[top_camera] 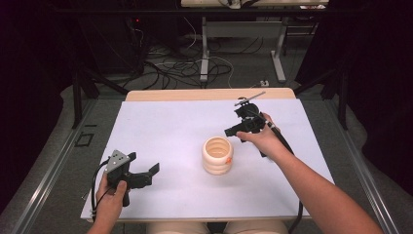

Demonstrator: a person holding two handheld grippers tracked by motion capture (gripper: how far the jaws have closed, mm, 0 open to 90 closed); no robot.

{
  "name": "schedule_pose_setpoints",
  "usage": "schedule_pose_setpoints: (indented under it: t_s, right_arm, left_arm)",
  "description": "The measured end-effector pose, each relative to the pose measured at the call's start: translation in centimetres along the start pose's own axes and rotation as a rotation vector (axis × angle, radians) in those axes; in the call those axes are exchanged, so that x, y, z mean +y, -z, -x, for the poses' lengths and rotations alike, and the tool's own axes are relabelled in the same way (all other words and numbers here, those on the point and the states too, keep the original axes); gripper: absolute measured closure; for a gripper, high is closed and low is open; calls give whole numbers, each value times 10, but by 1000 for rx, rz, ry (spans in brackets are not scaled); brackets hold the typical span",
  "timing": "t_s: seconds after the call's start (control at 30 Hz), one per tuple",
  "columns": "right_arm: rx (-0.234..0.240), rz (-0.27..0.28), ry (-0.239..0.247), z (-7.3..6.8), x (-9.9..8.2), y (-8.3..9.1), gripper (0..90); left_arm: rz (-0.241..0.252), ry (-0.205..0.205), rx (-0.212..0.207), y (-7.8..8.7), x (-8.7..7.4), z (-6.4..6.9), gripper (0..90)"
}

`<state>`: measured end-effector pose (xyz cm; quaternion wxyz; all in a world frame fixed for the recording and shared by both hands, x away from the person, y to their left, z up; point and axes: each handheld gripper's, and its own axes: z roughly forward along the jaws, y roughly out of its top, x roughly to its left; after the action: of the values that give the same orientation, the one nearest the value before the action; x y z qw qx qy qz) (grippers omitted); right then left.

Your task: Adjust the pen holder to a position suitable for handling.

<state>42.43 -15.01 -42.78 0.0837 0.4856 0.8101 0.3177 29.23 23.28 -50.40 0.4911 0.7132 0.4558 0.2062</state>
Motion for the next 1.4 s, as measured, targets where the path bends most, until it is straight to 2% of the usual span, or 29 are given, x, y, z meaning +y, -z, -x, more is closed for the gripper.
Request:
schedule_pose_setpoints:
  t_s: [0.23, 0.33, 0.5, 0.53, 0.7, 0.77, 0.83, 0.87, 1.03, 1.2, 1.3, 1.4]
  right_arm:
    - [10, 19, -15, 16, 6, 5, 368]
    - [-13, 18, -28, 28, 8, 8, 369]
    - [-16, 30, -29, 40, 10, 9, 367]
    - [-38, 35, -15, 46, 10, 8, 365]
    - [-54, 28, 3, 59, 11, 6, 327]
    - [-76, 23, 10, 65, 11, 5, 326]
    - [-105, 6, 26, 71, 10, 3, 322]
    - [-96, -5, 36, 72, 10, 2, 322]
    - [-142, -47, 61, 83, 6, -6, 323]
    - [-151, -87, 66, 91, 2, -14, 333]
    - [-163, -90, 77, 95, 0, -17, 333]
    - [-175, -122, 75, 97, -1, -20, 347]
  left_arm:
    - [-1, -2, 3, 1, 0, -1, 11]
    - [-2, -2, 2, 1, 0, 0, 11]
    - [-3, -1, 1, 1, 0, 0, 11]
    - [-2, -1, 0, 1, 0, 0, 11]
    - [2, -1, -3, 0, 0, 1, 11]
    - [-3, -2, -4, 0, 0, 1, 11]
    - [-5, -11, -6, -1, 0, 1, 11]
    - [-5, -5, -4, -1, 0, 1, 11]
    - [-7, -2, -4, -2, 0, 2, 11]
    - [-7, -5, -4, -2, 0, 2, 11]
    - [-8, -4, -2, -1, 0, 2, 11]
    - [-9, -6, -2, -1, 0, 1, 11]
